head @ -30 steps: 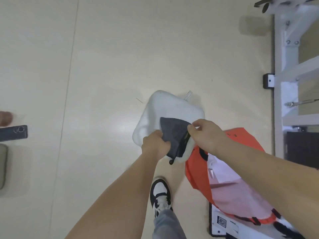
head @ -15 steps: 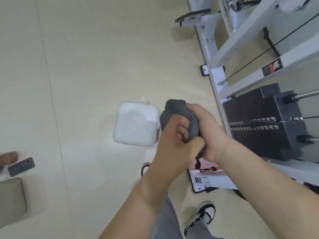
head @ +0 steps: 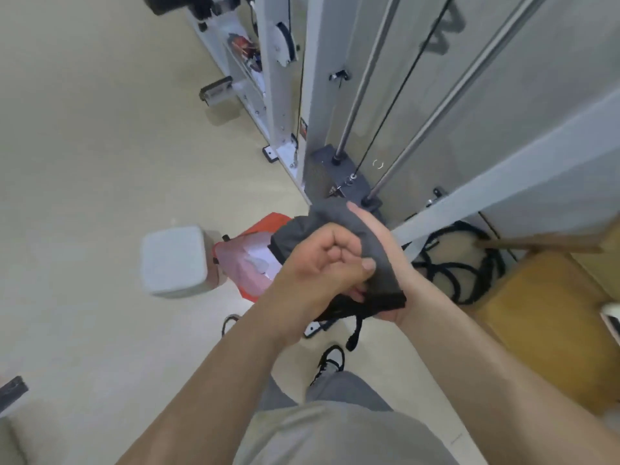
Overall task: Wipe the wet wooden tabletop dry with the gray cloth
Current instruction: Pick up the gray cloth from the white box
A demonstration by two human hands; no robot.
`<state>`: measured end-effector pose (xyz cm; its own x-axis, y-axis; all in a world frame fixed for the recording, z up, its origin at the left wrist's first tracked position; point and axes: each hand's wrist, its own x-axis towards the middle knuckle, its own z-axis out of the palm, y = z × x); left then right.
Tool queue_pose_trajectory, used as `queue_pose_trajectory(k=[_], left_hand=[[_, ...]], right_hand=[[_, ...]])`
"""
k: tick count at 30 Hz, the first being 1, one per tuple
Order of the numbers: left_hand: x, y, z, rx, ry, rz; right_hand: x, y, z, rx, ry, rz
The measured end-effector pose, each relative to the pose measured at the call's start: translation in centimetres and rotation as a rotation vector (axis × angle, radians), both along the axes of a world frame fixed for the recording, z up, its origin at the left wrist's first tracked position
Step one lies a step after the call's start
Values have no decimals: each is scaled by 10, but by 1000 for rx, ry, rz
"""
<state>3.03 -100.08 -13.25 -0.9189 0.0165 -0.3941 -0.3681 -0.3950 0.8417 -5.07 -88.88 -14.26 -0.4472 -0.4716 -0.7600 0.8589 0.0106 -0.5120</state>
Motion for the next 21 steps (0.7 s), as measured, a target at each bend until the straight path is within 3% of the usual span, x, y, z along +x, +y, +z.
queue_pose_trajectory(k=[3, 6, 9, 12, 16, 21], left_hand=[[-6, 39, 20, 154, -44, -94], [-15, 61, 37, 208, -68, -276], [-24, 78, 57, 94, -82, -438], [-31, 91, 66, -90, -100, -459], [-33, 122, 66, -396, -14, -386], [-1, 199, 75, -256, -33, -672]], right_hand=[[8, 58, 36, -46, -75, -20], [23, 97, 59, -146, 15, -175], [43, 125, 61, -238, 5, -457], [66, 142, 63, -406, -20, -688], [95, 162, 60, -280, 83, -903], [133, 199, 62, 126, 316, -1100]])
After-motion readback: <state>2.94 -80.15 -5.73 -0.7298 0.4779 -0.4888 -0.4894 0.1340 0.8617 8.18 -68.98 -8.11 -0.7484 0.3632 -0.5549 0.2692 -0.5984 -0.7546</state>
